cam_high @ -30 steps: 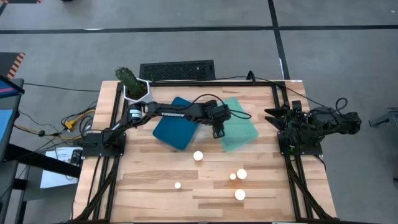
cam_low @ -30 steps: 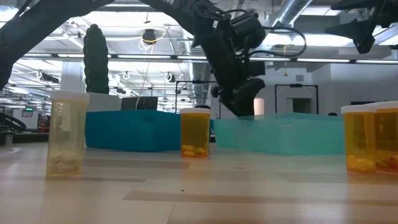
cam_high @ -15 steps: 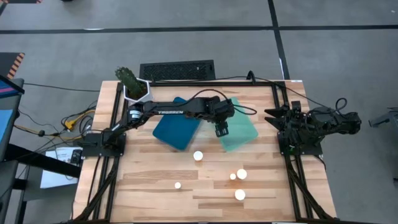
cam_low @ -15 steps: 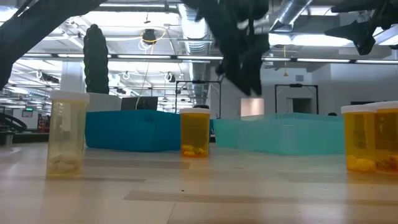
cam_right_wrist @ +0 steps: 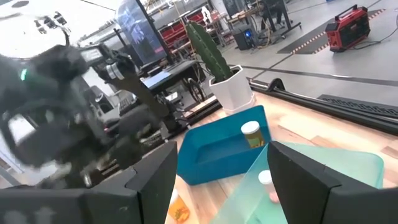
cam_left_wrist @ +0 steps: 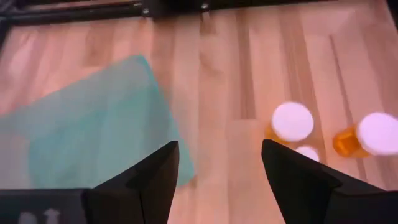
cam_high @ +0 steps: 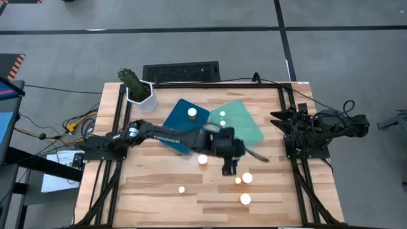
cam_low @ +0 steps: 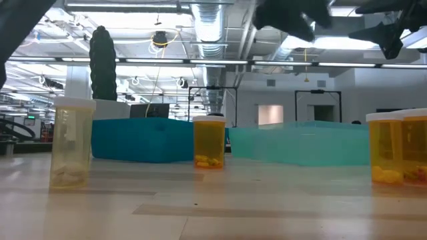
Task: Pick and place medicine bottles into bin by pill shape (circle, oval)
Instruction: Put the orange pill bottle into the green bin
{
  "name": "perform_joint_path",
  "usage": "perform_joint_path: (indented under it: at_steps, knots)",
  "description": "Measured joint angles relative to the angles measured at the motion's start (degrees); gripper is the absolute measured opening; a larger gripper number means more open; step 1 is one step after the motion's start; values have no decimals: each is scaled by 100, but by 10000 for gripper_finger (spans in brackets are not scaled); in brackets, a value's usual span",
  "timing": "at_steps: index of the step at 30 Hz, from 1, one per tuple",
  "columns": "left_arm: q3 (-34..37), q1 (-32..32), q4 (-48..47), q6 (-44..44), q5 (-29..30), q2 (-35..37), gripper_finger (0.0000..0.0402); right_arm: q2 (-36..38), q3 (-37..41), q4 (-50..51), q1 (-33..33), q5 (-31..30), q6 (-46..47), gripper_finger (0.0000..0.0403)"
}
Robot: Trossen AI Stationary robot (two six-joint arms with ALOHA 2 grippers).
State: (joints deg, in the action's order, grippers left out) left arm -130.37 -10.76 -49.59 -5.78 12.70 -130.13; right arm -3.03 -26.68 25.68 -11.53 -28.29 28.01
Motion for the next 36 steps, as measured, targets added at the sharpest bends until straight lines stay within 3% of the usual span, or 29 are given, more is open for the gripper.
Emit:
perform_joint_path:
  at_steps: [4, 15, 22, 25, 36]
  knots:
    - [435, -225, 368, -408, 115, -59, 224, -1, 1, 152, -1, 1, 1, 260]
    - [1868, -735, 2730, -1246, 279, -23, 224, -1, 0, 402, -2, 264, 66, 260]
    - [2215, -825, 3078, -1156, 539, -24, 224, -2, 0, 395, -2, 293, 62, 260]
    - [2367, -825, 3421, -1143, 398, -35, 224, -1, 0, 397, -1, 293, 52, 260]
    - [2374, -822, 3787, -964, 435, -158, 224, -2, 0, 395, 0, 295, 42, 260]
